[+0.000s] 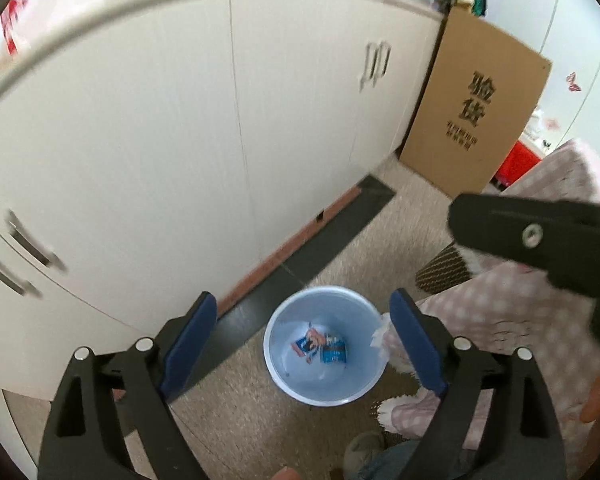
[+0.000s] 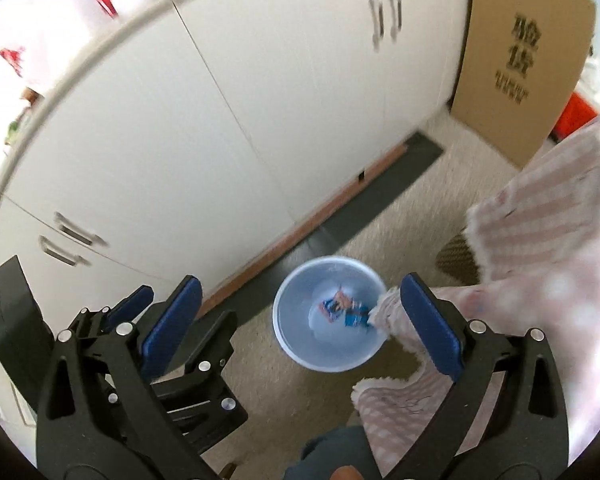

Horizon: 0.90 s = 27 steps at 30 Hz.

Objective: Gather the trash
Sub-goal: 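Carry both wrappers to the blue wastebasket and open both tools over it, then grasp the white-blue packet with the left tool while the right tool grasps the black wrapper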

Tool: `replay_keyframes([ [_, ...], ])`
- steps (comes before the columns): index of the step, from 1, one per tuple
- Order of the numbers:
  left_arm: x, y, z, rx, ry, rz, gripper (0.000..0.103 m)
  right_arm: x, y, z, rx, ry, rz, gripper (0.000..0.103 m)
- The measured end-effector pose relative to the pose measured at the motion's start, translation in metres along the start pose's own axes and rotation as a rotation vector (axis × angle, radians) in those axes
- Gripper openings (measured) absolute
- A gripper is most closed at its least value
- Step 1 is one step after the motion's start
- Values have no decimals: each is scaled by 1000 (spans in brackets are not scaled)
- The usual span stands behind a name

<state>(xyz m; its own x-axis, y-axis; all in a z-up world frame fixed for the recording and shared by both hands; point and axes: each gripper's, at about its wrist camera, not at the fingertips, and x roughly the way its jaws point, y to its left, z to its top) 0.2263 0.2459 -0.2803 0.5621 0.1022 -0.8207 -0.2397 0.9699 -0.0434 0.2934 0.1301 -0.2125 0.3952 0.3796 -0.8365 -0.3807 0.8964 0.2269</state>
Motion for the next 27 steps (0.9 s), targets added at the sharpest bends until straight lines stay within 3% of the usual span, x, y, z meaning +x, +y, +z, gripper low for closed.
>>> replay_keyframes([
  [6,-83,-47,11,95,-145,3,88,-108,-38,-25,49,-230,24,97],
  [11,-143,-106,9,187,-239,-42,89,-188,-93,-70,154,-393,-61,97],
  [17,-180,-164,-5,262,-294,-101,89,-249,-143,-111,244,-473,-61,97],
  [24,-212,-218,-26,333,-309,-226,89,-312,-203,-169,321,-557,-193,97],
  [27,-219,-233,-33,364,-308,-252,89,-323,-251,-198,373,-514,-303,97],
])
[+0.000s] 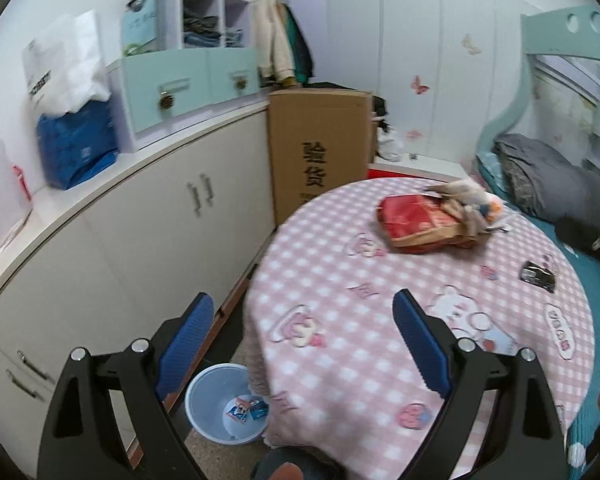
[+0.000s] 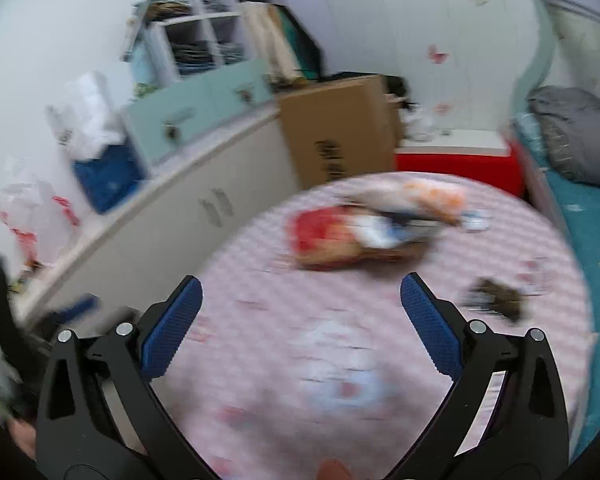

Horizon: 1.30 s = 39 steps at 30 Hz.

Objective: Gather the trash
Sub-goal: 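Grasp the white-blue packet with the left tool while the right tool grasps the black wrapper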

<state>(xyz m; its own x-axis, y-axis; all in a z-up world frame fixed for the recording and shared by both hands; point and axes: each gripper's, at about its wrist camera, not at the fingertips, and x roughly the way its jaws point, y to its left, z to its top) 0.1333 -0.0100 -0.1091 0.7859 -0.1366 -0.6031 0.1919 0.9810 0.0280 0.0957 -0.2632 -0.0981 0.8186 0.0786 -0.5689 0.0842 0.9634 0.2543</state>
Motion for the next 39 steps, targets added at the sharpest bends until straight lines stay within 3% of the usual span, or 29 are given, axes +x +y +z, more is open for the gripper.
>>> replay_keyframes([
  [5,11,-24,0,10,27,-71,89,28,-78,-12,-22,142,-187,97],
  [11,33,-59,6,53,49,-117,89,72,-117,-27,-109,269,-250,95],
  [16,57,-101,19,132,64,-186,89,101,-134,-30,-157,331,-217,67],
  [18,67,-120,24,172,65,-217,89,104,-135,-27,-172,319,-189,65],
  [20,73,-133,31,200,62,-240,89,105,-134,-24,-190,320,-157,48],
  [21,78,-143,35,220,58,-257,89,104,-135,-23,-185,322,-149,35],
  [22,83,-152,39,242,53,-272,89,103,-135,-23,-178,322,-135,31],
  [33,124,-227,74,530,10,-329,89,87,-138,-28,-61,283,-92,27],
  [34,127,-233,74,561,11,-329,86,88,-138,-27,-58,283,-93,27],
  [39,157,-251,65,644,118,-357,17,89,-141,-25,-32,283,-105,27],
])
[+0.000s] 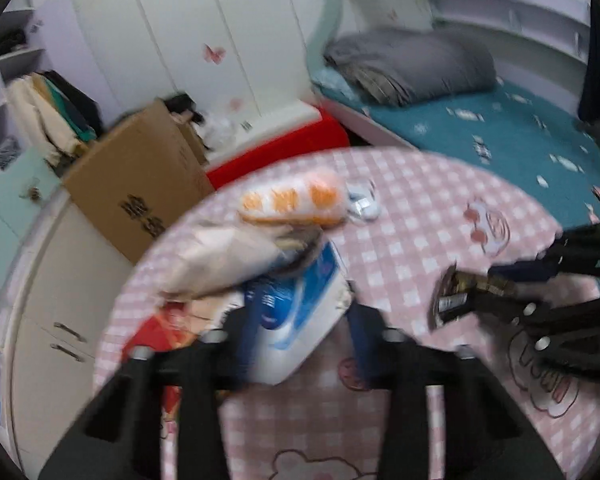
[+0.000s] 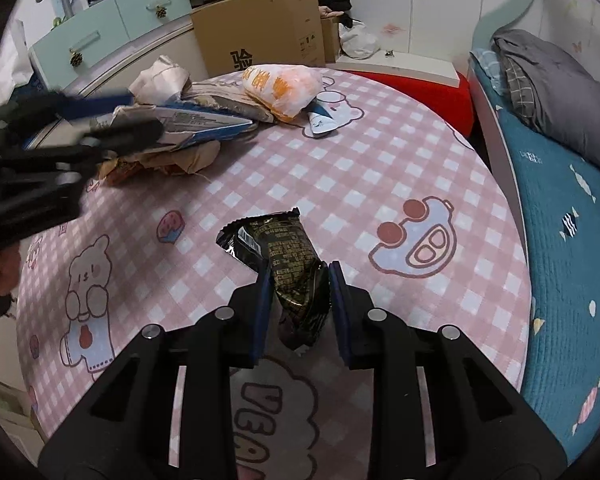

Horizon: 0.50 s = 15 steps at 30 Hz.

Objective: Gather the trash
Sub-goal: 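Grasp the white-blue packet with the left tool while the right tool grasps the black wrapper, then carry both items to the wastebasket and open both tools to drop them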

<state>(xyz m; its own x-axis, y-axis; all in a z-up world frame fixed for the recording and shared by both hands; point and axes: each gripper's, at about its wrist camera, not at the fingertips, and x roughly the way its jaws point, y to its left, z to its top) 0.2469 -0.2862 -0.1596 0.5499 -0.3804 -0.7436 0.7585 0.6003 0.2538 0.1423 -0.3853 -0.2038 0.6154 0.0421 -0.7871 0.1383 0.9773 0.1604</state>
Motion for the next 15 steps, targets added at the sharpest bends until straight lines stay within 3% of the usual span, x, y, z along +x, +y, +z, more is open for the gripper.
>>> replay_keyframes([
  [3,6,4,-9,-69,-6,-75,13,-8,2,-1,10,-9,1,27],
  [6,-17,23,-22,-220,-73,-193,9,-23,4,-2,29,-36,17,27],
  [9,-43,34,-39,-321,-123,-253,8,-38,7,-3,56,-61,39,27],
  [15,-106,47,-90,-476,-201,-236,4,-67,45,-6,33,-97,94,27],
])
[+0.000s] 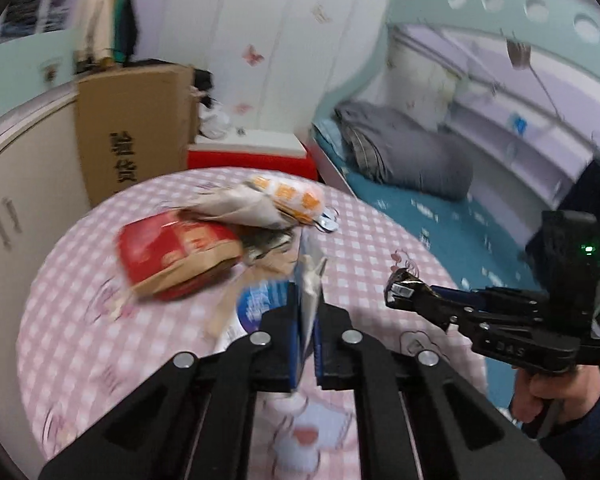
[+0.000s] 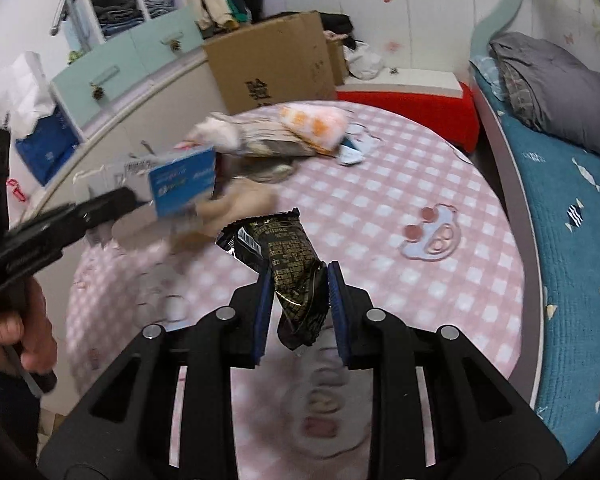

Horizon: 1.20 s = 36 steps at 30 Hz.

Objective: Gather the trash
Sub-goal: 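Carry both items to the wastebasket and open both tools to drop them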

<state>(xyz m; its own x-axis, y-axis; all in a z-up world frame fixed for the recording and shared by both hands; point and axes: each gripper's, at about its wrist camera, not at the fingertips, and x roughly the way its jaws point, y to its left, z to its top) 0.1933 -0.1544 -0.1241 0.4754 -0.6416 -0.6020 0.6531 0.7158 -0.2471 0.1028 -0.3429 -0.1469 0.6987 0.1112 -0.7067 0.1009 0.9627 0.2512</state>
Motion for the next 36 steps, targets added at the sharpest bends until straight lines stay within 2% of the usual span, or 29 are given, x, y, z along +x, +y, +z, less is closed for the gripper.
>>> replay_keyframes([
  [4,-68,27,-21,-94,-91,43,4,-9,40,3,-38,-14,67,27],
  [11,-147,90,-59,-208,-163,174,4,9,142,3,-156,23,193,27],
  [14,-189,123,-84,-273,-198,276,4,20,190,0,-217,46,248,27],
  [18,-226,177,-120,-379,-182,422,4,53,275,-8,-301,115,347,27],
  [22,-236,232,-159,-480,-115,522,4,101,354,-25,-369,218,396,27],
  [24,-230,258,-178,-511,-71,558,4,123,380,-35,-406,258,383,27],
  [26,-222,277,-188,-539,-43,560,4,153,407,-46,-444,305,353,27],
  [31,-193,322,-214,-580,45,569,4,211,439,-67,-497,393,265,27],
  [36,-162,348,-228,-607,103,552,4,258,449,-86,-521,472,195,27],
])
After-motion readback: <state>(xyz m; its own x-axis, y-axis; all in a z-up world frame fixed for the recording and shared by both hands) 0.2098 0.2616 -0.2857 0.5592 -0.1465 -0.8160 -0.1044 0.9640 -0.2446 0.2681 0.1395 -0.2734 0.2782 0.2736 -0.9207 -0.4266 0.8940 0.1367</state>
